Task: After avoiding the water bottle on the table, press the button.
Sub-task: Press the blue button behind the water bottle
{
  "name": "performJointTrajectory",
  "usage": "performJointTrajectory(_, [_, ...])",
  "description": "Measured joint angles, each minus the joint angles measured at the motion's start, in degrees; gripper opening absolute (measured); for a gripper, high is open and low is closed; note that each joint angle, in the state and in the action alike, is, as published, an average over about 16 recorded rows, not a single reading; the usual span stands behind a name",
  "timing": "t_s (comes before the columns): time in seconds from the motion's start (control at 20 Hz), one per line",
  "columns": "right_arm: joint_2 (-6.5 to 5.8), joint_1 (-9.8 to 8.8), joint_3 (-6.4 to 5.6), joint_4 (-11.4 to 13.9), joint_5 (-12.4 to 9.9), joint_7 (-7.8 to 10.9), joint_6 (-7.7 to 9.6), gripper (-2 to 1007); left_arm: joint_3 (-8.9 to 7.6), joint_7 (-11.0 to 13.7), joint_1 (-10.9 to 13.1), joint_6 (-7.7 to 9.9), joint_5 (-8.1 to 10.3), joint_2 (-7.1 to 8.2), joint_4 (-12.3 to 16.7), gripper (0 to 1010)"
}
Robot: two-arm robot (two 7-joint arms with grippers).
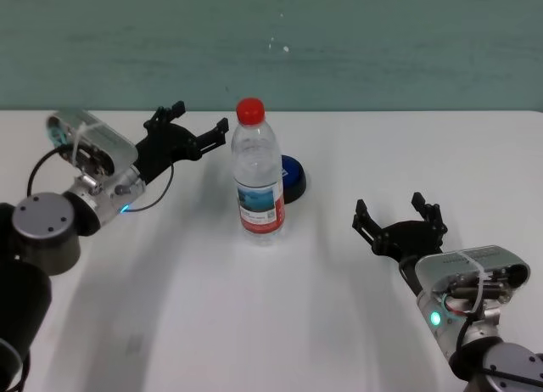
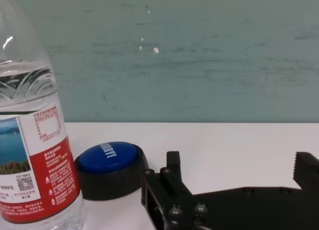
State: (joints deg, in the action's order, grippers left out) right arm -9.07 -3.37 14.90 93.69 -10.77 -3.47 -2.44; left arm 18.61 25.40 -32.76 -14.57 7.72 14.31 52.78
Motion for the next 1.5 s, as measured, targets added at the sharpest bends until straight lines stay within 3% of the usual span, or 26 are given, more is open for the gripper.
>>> performJointTrajectory(0.55, [0.0,0.0,0.0,0.0,0.0,0.0,0.0,1004,-2.43,-1.9,2.8,1.28,0.61,1.43,3.5,1010])
performJointTrajectory(1.5, [0.0,0.0,0.0,0.0,0.0,0.0,0.0,1004,-7.72,-5.8,12.3,4.94,2.08,3.95,15.6,1010])
